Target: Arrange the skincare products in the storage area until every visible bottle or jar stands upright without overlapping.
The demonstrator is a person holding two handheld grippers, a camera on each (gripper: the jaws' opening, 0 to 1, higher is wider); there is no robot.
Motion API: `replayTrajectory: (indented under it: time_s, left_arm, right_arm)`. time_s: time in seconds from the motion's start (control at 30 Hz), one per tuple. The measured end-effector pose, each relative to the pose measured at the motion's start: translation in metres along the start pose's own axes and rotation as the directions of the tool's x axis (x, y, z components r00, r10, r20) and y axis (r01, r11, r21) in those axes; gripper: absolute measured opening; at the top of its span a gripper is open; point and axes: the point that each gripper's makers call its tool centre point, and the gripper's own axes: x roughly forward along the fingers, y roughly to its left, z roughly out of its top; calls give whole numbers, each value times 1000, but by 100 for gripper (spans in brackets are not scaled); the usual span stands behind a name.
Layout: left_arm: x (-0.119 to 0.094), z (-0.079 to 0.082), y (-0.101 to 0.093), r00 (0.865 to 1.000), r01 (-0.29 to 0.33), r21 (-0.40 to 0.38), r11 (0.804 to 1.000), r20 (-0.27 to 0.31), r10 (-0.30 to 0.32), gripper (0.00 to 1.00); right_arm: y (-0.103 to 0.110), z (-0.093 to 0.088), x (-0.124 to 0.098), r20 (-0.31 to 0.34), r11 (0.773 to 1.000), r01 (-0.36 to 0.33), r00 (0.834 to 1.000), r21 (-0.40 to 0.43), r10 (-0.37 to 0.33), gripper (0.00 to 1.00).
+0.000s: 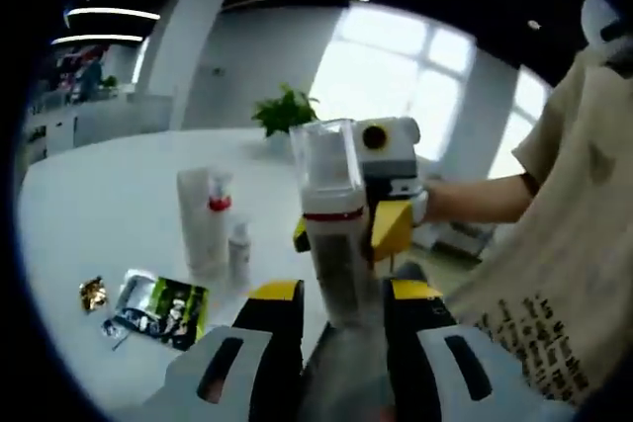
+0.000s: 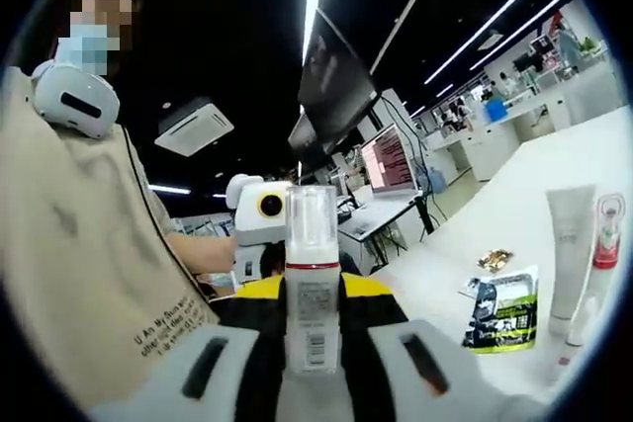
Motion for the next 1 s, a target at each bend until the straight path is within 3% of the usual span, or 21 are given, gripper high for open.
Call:
replayTrajectory:
  time_s: [0.27, 0.43, 0.67, 0.87, 1.0]
  left_arm:
    - [0, 0, 2, 1000, -9, -19, 1000, -11, 9, 18]
    - [3, 6, 9, 997, -71, 42, 997, -4, 71, 17]
    - [4, 18, 15, 997, -77, 51, 996, 5, 77, 17]
    - [4, 11, 22, 993, -96, 101, 990, -54, 102, 17]
    - [4, -4, 28, 984, -108, 144, 984, -126, 126, 17]
  right_arm:
    - [0, 0, -2, 5, 1000, 11, 1000, -17, -11, 20]
    - [-4, 10, -1, 32, 991, 88, 996, -104, -86, 23]
    - [-8, 22, -1, 37, 976, 145, 989, -164, -141, 23]
    - [-11, 25, 0, 46, 961, 209, 978, -183, -204, 23]
    - [-11, 40, -1, 106, 938, 271, 962, -216, -253, 22]
